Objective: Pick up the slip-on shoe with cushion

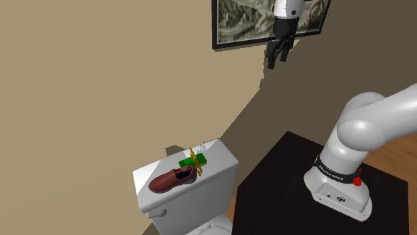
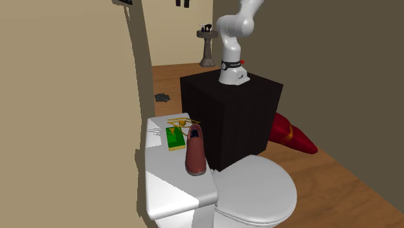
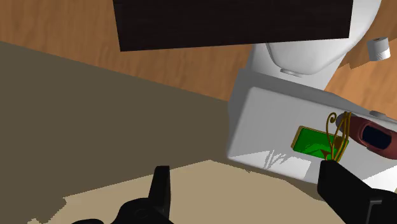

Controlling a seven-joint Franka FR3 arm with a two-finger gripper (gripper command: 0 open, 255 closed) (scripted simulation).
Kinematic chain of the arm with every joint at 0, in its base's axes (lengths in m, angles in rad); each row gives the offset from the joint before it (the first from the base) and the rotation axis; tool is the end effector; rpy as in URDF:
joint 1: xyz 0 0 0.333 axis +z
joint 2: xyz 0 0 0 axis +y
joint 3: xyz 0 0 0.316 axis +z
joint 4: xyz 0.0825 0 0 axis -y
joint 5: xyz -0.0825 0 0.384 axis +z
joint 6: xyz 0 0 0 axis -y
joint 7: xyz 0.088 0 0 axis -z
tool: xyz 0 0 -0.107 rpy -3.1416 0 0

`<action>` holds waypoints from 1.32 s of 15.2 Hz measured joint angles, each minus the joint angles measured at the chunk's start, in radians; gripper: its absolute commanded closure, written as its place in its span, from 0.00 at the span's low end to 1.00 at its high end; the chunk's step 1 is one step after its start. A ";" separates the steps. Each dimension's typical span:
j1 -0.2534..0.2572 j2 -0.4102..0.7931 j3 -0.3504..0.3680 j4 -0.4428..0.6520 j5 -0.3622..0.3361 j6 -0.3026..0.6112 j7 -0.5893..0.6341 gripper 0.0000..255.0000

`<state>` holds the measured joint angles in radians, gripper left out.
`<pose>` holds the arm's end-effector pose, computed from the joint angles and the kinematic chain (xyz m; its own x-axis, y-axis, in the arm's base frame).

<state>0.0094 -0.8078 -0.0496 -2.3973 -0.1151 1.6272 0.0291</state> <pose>0.3056 -0.0283 0.5826 0.9980 -0.0487 0.0392 -0.0517 -0.9956 0.0781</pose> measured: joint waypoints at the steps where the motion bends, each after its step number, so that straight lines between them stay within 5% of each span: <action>1: 0.000 0.000 0.000 0.000 0.000 0.000 0.000 0.00; 20: 0.138 0.556 0.156 0.070 0.044 0.348 0.045 0.00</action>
<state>0.1479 -0.2514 0.1064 -2.3275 -0.0711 1.9750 0.0738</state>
